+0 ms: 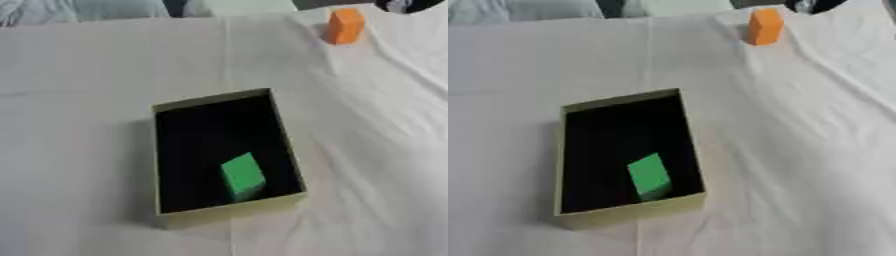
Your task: Pick up objects on the table and place them in the box.
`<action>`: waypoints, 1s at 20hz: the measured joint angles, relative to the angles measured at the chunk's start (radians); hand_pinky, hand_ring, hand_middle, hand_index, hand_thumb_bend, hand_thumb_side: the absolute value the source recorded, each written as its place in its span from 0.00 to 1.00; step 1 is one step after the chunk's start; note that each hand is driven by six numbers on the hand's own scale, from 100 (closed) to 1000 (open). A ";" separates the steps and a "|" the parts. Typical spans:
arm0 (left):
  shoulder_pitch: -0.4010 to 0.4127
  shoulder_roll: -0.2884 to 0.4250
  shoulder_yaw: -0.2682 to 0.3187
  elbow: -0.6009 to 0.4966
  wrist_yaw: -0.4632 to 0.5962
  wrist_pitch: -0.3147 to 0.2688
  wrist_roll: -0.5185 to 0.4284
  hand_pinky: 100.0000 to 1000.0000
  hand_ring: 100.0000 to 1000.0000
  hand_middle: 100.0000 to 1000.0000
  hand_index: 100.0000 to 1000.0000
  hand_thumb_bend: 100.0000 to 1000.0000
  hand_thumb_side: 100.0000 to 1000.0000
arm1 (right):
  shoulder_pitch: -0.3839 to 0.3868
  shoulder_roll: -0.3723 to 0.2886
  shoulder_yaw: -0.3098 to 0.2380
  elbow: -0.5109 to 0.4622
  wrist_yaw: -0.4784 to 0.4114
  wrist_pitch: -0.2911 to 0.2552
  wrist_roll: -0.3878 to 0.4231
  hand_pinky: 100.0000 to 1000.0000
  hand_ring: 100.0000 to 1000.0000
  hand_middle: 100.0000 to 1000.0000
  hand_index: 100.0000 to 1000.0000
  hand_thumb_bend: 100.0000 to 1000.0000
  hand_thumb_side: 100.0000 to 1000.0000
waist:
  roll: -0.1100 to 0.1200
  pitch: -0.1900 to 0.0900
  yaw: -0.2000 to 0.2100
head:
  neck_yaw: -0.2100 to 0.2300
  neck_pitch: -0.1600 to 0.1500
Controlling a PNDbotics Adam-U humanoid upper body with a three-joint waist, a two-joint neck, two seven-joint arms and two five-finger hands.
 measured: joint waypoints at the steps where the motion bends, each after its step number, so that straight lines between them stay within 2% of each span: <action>1: 0.000 -0.002 0.000 0.000 0.000 0.000 0.000 0.93 0.68 0.70 0.85 0.40 0.83 | -0.003 0.003 -0.003 0.019 0.013 -0.003 0.003 0.82 0.91 0.84 0.89 0.34 0.00 | 0.000 0.001 0.002 | 0.000 -0.002; 12: -0.008 -0.003 0.000 0.000 -0.001 0.000 0.000 0.94 0.67 0.70 0.85 0.39 0.83 | -0.033 0.043 -0.011 0.183 0.147 -0.041 0.008 0.82 0.93 0.85 0.91 0.34 0.00 | 0.000 0.012 0.008 | -0.009 -0.047; 20: -0.018 -0.004 0.000 0.000 -0.001 0.000 0.000 0.94 0.67 0.69 0.85 0.39 0.82 | -0.067 0.101 -0.038 0.282 0.227 -0.027 -0.028 0.82 0.92 0.85 0.91 0.34 0.00 | -0.002 0.029 0.021 | -0.023 -0.066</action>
